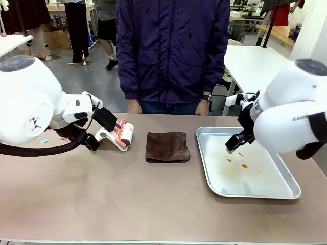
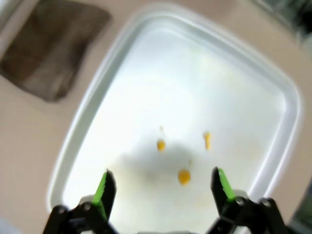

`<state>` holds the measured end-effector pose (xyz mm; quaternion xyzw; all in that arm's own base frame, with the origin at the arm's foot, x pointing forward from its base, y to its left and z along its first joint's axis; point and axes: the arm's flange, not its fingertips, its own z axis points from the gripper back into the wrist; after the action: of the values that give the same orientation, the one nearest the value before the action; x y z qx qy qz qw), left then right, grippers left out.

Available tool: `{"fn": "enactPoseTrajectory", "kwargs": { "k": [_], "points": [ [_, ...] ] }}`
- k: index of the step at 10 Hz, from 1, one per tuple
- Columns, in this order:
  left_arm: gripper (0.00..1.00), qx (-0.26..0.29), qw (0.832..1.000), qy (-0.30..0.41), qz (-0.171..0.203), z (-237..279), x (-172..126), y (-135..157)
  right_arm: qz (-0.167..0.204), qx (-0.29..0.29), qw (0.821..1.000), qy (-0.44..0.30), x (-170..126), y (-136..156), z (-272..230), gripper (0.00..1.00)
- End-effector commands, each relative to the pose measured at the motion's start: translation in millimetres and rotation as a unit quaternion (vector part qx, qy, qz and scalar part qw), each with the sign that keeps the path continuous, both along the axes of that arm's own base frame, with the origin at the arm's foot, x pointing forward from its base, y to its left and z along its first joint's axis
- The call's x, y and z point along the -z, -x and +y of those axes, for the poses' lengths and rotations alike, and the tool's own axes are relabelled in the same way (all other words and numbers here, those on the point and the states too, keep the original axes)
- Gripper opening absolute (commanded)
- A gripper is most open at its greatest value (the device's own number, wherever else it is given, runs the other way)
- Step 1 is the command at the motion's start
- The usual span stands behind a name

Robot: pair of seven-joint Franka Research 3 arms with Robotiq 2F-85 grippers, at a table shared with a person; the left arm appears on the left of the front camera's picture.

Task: Clean the surface of the table.
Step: Hold the Lint Roller with your left hand and the towel with your right hand.

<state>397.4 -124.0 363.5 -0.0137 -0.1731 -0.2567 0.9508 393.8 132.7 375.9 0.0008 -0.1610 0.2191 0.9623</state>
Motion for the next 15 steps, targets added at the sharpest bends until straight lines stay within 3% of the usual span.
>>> {"fn": "enactPoseTrajectory", "kwargs": {
  "k": [1, 2, 4, 6, 8, 9, 11, 13, 15],
  "points": [
    [1.00, -0.042, 0.995, 0.046, 0.081, 11.6, -26.4, 4.6, 0.090, 0.051, 0.994, -0.045, -30.7, 6.4, -0.5, 1.00],
    [1.00, -0.074, 0.987, 0.087, 0.114, 29.0, -34.7, 6.3, 0.118, 0.073, 0.987, -0.076, -44.4, 17.3, -7.8, 1.00],
    [1.00, -0.115, 0.961, 0.208, 0.142, 82.9, -50.7, 12.4, 0.115, 0.084, 0.971, -0.193, -77.9, 46.1, -25.9, 1.00],
    [1.00, -0.072, 0.911, 0.370, 0.169, 152.1, -56.1, 26.6, 0.080, 0.156, 0.940, -0.293, -106.0, 74.7, -54.8, 1.00],
    [1.00, -0.069, 0.844, 0.514, 0.135, 224.8, -56.4, 52.1, 0.061, 0.190, 0.897, -0.394, -117.3, 112.3, -87.5, 1.00],
    [1.00, -0.072, 0.821, 0.558, 0.102, 258.8, -55.2, 69.2, 0.039, 0.210, 0.878, -0.428, -117.9, 130.0, -112.8, 1.00],
    [1.00, -0.095, 0.796, 0.595, 0.052, 263.5, -61.1, 97.8, 0.000, 0.265, 0.830, -0.491, -112.9, 165.4, -180.6, 1.00],
    [1.00, -0.118, 0.762, 0.634, 0.049, 261.2, -45.4, 92.9, -0.027, 0.321, 0.780, -0.536, -100.8, 193.4, -237.3, 1.00],
    [1.00, -0.120, 0.745, 0.655, 0.036, 237.9, -39.7, 88.7, -0.035, 0.357, 0.741, -0.568, -79.7, 217.2, -279.8, 1.00]
  ]
}}
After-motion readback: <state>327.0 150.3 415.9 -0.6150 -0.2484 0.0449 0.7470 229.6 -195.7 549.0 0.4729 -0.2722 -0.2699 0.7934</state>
